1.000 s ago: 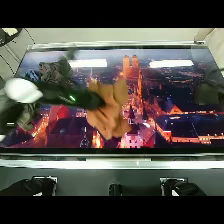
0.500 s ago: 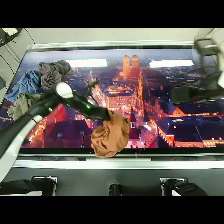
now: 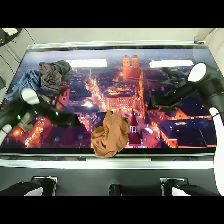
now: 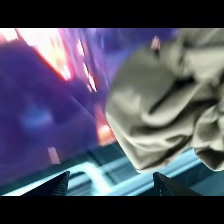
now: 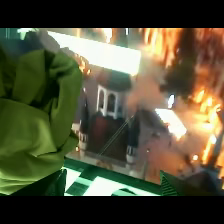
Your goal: Fold the shirts.
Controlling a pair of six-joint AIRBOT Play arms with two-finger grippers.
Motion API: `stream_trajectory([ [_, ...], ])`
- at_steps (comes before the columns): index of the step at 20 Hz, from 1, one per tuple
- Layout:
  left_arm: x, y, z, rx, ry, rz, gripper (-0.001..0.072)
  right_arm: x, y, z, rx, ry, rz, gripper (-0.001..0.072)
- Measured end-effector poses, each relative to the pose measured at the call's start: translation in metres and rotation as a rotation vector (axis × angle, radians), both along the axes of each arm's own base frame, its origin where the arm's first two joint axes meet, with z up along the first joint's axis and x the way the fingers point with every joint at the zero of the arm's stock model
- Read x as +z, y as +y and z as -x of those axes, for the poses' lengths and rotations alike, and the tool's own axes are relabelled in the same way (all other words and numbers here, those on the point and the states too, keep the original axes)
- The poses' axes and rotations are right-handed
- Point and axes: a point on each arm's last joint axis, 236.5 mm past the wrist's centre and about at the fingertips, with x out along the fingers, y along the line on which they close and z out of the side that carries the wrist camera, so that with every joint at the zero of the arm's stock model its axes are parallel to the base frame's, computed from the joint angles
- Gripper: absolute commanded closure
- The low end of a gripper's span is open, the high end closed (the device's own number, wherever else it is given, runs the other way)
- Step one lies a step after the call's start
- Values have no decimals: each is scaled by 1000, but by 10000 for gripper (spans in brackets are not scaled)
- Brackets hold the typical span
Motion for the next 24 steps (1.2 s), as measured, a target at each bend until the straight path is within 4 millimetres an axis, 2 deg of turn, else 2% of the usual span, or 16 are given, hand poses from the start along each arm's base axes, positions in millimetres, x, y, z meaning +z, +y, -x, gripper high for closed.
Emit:
stream_trajectory([
  [3, -39, -31, 40, 39, 85, 95, 108, -27, 10, 15, 6, 81, -60, 30],
  [6, -62, -57, 67, 60, 127, 139, 108, -41, 14, 20, -7, 105, -89, 30],
  [10, -81, -78, 84, 59, 140, 143, 111, -56, 20, 24, -30, 128, -122, 29],
  [11, -83, -83, 88, 60, 149, 148, 149, -59, 23, 26, -32, 136, -132, 28],
  [12, -87, -88, 89, 71, 155, 151, 279, -64, 29, 30, -31, 147, -144, 26],
  [13, -91, -92, 88, 82, 151, 151, 330, -69, 35, 35, -24, 160, -151, 12],
  [14, -93, -95, 87, 93, 150, 154, 414, -74, 40, 38, -16, 164, -152, 11],
  [15, -96, -99, 83, 119, 141, 156, 578, -79, 47, 42, -2, 165, -154, 11],
  [16, -99, -101, 80, 138, 132, 151, 676, -82, 54, 44, 8, 163, -157, 11],
  [21, -102, -107, 69, 208, 117, 156, 677, -82, 94, 37, 37, 101, -286, 12],
  [24, -102, -107, 67, 218, 110, 157, 677, -92, 106, 33, 37, 113, -335, 54],
])
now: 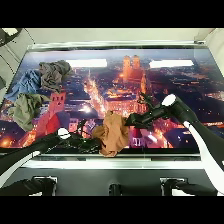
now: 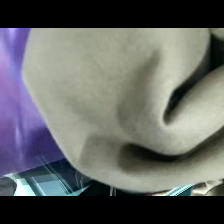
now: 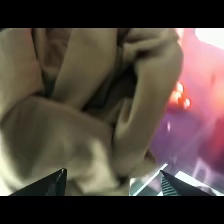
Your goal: Fold the shirts.
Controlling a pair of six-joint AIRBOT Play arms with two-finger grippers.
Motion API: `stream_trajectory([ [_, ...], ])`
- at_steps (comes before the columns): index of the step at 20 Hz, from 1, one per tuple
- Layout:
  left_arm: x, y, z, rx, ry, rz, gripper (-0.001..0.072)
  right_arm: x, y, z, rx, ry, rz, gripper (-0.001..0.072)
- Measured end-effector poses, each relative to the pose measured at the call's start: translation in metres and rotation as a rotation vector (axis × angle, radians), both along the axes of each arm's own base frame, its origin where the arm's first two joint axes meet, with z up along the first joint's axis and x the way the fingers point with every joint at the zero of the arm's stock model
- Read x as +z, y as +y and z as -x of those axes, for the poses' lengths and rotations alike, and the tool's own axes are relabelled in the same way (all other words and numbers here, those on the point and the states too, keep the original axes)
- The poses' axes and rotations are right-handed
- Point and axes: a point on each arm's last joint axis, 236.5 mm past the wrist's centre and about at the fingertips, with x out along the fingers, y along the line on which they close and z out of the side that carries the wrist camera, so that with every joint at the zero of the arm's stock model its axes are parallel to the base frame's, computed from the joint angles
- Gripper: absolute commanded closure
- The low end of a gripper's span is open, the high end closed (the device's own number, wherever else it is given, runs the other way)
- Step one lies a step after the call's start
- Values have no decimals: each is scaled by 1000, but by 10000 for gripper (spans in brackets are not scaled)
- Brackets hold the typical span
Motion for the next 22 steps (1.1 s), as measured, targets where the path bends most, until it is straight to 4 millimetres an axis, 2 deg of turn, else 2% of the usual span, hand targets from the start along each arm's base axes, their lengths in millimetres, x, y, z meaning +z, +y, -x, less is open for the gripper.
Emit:
stream_trajectory([
  [2, 0, 0, -1, 4, -1, -1, 677, -12, 5, 1, 1, 31, -15, 185],
  [3, 0, 0, -1, 4, -2, 0, 678, -17, 6, 0, -1, 42, -18, 187],
  [4, 1, 0, -1, 5, -6, -1, 678, -22, 7, 1, -1, 55, -19, 249],
  [6, 2, 0, -5, 9, -20, -1, 678, -27, 9, 2, 3, 72, -32, 673],
  [8, 4, -1, -10, 11, -41, -2, 678, -28, 13, 6, 20, 86, -49, 671],
  [11, 14, -6, -20, 15, -73, 14, 680, -19, 19, 7, 41, 73, -92, 676],
  [13, 33, -12, -31, -7, -140, 40, 682, 0, 19, -2, 47, 5, -107, 676],
  [14, 49, -14, -41, -23, -204, 49, 682, 14, 18, -11, 44, -53, -110, 675],
  [16, 100, -13, -71, -32, -384, 55, 682, 63, 10, -36, 22, -222, -115, 675],
  [18, 177, 2, -109, 13, -608, 44, 681, 139, -6, -67, -29, -466, -115, 674],
  [20, 283, 30, -140, 110, -868, 48, 681, 242, -26, -82, -88, -763, -111, 674],
  [21, 346, 49, -146, 175, -1009, 67, 681, 294, -34, -79, -113, -910, -109, 674],
  [22, 405, 65, -143, 228, -1137, 89, 681, 349, -40, -67, -134, -1061, -111, 674],
])
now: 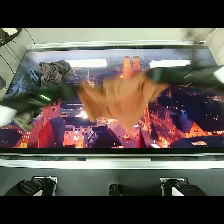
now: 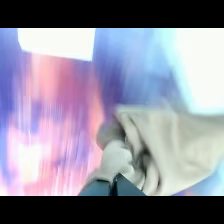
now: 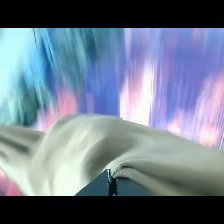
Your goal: Fold the shirts.
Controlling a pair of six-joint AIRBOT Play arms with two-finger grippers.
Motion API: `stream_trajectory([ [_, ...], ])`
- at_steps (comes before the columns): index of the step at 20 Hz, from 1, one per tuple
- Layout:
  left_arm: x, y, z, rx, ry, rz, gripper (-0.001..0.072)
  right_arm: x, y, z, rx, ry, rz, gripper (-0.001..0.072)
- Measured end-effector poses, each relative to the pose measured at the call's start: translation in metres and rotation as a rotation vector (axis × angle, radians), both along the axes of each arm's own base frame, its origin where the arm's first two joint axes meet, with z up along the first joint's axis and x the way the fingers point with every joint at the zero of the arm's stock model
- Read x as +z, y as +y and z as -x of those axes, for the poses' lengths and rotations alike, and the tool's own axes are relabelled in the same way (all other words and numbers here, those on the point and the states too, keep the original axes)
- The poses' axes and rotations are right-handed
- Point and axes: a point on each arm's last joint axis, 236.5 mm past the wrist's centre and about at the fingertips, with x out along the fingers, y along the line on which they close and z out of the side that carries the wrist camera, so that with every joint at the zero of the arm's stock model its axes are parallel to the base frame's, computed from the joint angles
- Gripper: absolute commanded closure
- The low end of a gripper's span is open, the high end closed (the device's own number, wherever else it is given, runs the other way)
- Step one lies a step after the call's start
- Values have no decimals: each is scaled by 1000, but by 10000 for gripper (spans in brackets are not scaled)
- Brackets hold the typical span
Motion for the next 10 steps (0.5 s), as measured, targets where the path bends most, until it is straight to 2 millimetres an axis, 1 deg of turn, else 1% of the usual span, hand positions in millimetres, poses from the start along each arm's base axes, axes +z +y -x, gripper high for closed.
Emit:
stream_trajectory([
  [1, 62, 17, 12, 35, -141, 32, 681, 44, -6, 16, -26, -124, -1, 674],
  [2, 111, 32, 29, 62, -254, 63, 681, 85, -13, 36, -59, -241, -4, 674],
  [3, 156, 45, 51, 81, -356, 95, 681, 118, -18, 57, -88, -333, -14, 674],
  [4, 191, 54, 73, 90, -438, 127, 680, 144, -22, 77, -109, -401, -36, 674],
  [5, 215, 59, 91, 88, -494, 151, 681, 164, -23, 99, -121, -450, -60, 674],
  [6, 233, 62, 106, 82, -536, 175, 680, 176, -24, 114, -124, -472, -78, 674],
  [7, 244, 64, 118, 72, -560, 190, 680, 183, -25, 126, -129, -487, -89, 673],
  [8, 249, 64, 123, 66, -571, 194, 680, 184, -25, 135, -129, -484, -83, 673],
  [9, 249, 63, 123, 63, -569, 185, 680, 179, -24, 141, -123, -461, -72, 673],
  [10, 245, 61, 119, 64, -558, 163, 680, 171, -24, 142, -123, -425, -56, 673],
])
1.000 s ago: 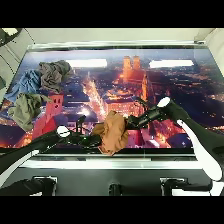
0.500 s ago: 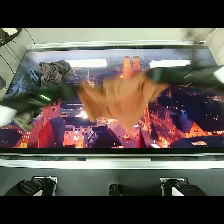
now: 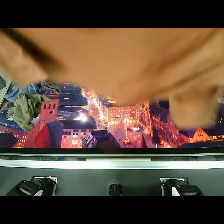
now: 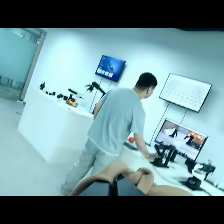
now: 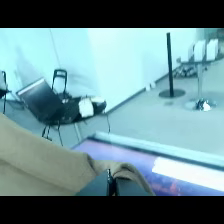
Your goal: Fold the shirts.
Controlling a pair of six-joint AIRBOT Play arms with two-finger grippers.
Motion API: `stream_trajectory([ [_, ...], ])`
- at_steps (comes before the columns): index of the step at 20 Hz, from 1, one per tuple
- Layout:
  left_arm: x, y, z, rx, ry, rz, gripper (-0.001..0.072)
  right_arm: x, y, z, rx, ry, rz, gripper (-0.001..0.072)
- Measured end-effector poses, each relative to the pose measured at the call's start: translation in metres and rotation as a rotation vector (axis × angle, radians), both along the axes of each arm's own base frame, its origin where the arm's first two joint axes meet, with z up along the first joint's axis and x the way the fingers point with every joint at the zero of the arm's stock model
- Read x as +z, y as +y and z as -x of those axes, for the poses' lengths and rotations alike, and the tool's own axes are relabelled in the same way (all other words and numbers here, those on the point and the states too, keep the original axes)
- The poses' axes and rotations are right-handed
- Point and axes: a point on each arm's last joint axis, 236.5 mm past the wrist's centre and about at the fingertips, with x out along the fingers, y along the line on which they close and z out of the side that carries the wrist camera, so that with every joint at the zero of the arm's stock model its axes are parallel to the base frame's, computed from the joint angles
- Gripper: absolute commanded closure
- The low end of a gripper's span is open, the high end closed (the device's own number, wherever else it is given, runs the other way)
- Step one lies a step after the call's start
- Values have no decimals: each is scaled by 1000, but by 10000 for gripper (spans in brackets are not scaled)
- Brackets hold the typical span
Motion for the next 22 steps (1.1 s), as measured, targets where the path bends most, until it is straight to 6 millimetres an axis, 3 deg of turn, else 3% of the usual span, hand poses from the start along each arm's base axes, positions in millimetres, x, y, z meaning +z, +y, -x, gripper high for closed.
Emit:
stream_trajectory([
  [2, -23, -4, -20, 29, 64, -81, 680, -40, -4, -8, -17, 162, 59, 673],
  [4, -73, -8, -55, 70, 201, -205, 679, -110, -8, -22, -10, 429, 135, 673],
  [8, -213, -18, -127, 91, 544, -422, 680, -264, -10, -40, 25, 944, 158, 673],
  [10, -300, -20, -158, 86, 725, -533, 679, -334, -10, -58, -3, 1094, 88, 673],
  [13, -401, -19, -197, 79, 913, -628, 678, -414, 2, -95, -34, 1197, -69, 672],
  [16, -478, -23, -219, 47, 1068, -634, 675, -463, 26, -129, -36, 1224, -213, 669],
  [17, -496, -28, -220, 25, 1114, -619, 610, -474, 33, -138, -44, 1226, -254, 600],
  [19, -519, -39, -219, -22, 1186, -575, 64, -486, 37, -157, -82, 1207, -331, 143],
  [20, -524, -41, -217, -42, 1218, -561, -13, -485, 33, -164, -94, 1183, -342, 126],
  [22, -520, -35, -217, -67, 1252, -556, -13, -462, 14, -184, -104, 1096, -352, 127],
])
